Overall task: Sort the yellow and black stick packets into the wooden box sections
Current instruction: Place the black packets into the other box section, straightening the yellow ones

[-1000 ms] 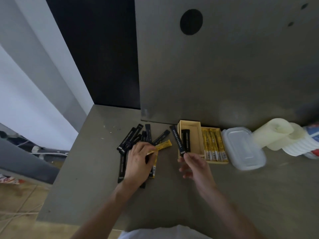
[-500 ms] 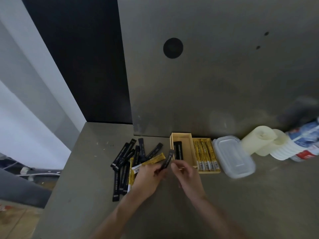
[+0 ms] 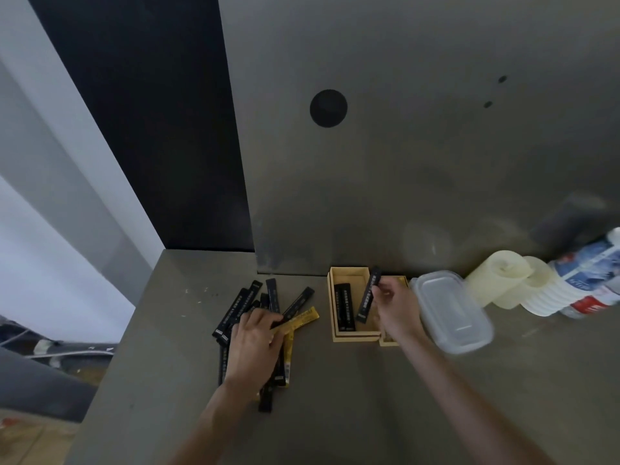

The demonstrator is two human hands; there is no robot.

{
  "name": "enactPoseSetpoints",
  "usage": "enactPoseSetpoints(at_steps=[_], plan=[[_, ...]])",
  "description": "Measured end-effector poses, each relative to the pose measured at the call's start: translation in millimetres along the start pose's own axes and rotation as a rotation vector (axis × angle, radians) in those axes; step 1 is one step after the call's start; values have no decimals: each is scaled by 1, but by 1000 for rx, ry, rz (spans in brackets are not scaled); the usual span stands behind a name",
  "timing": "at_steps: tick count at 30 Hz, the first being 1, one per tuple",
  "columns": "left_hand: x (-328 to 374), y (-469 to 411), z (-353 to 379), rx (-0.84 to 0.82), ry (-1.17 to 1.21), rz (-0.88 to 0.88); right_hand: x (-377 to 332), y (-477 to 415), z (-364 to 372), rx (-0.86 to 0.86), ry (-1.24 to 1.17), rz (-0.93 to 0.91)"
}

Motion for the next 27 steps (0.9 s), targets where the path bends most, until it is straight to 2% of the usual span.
enactPoseSetpoints(at_steps=[4, 8, 12, 16, 23, 25, 26, 27], plan=[[-16, 6, 16, -71, 47, -20, 5, -8, 21, -101, 306, -71], [-26, 5, 19, -69, 183, -83, 1, -8, 33, -75, 543, -173], [-27, 3, 18, -79, 221, -99, 1, 0, 46, -131, 692, -223], [-28, 2, 17, -97, 203, -116, 0, 3, 41, -102, 653, -245], [-25, 1, 14, -104, 178, -153, -8, 28, 44, -62, 431, -296], [-22, 2, 5, -74, 270, -211, -12, 39, 50, -83, 301, -330], [-21, 4, 3, -98, 399, -286, -15, 45, 53, -100, 221, -315], [-18, 8, 6, -170, 623, -384, -15, 50, 56, -121, 133, -286]])
Point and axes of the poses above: each hand's wrist, its own y-axis away from the middle knuckle, its own z-axis out of the palm, x = y × z, the point moved 8 cm from there along -y, towards the middle knuckle, and after that the axes turned 8 degrees about -y, right-handed, at the moved point
